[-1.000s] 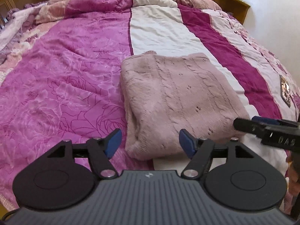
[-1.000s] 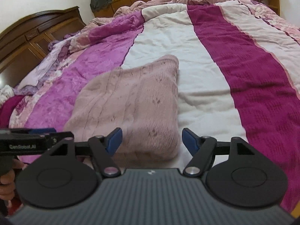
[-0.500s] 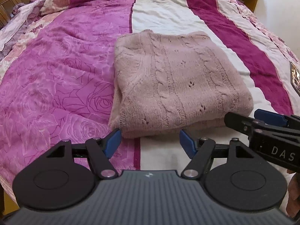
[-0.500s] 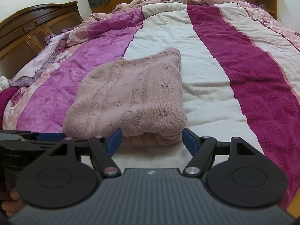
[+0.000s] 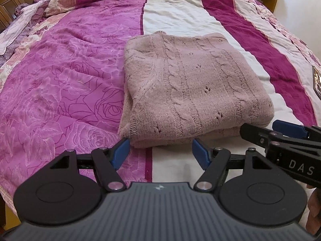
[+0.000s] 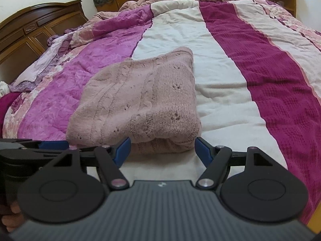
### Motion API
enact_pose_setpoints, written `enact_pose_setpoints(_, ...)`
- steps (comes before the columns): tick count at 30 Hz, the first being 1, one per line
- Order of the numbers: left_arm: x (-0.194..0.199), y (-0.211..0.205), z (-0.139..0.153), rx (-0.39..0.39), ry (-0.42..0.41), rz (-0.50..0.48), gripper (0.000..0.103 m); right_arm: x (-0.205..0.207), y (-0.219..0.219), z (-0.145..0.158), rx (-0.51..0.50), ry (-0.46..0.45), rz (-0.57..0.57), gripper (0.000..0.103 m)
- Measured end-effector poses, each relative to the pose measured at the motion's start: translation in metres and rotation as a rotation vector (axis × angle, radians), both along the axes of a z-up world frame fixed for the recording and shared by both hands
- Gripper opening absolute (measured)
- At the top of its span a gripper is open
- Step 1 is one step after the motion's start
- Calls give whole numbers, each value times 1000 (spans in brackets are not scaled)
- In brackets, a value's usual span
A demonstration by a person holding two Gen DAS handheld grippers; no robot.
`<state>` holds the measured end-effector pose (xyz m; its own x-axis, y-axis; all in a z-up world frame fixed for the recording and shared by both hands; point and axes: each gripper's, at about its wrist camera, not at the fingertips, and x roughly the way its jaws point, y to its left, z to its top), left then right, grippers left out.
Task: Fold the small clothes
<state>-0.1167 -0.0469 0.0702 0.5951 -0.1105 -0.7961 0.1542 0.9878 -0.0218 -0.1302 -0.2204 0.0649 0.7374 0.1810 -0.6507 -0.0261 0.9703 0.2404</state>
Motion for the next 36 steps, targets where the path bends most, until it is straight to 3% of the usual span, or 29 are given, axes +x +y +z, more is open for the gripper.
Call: enact_pose_setpoints(36,-2,-1,-2,0,5,-1,75,-1,1,1,-2,-2,0,72)
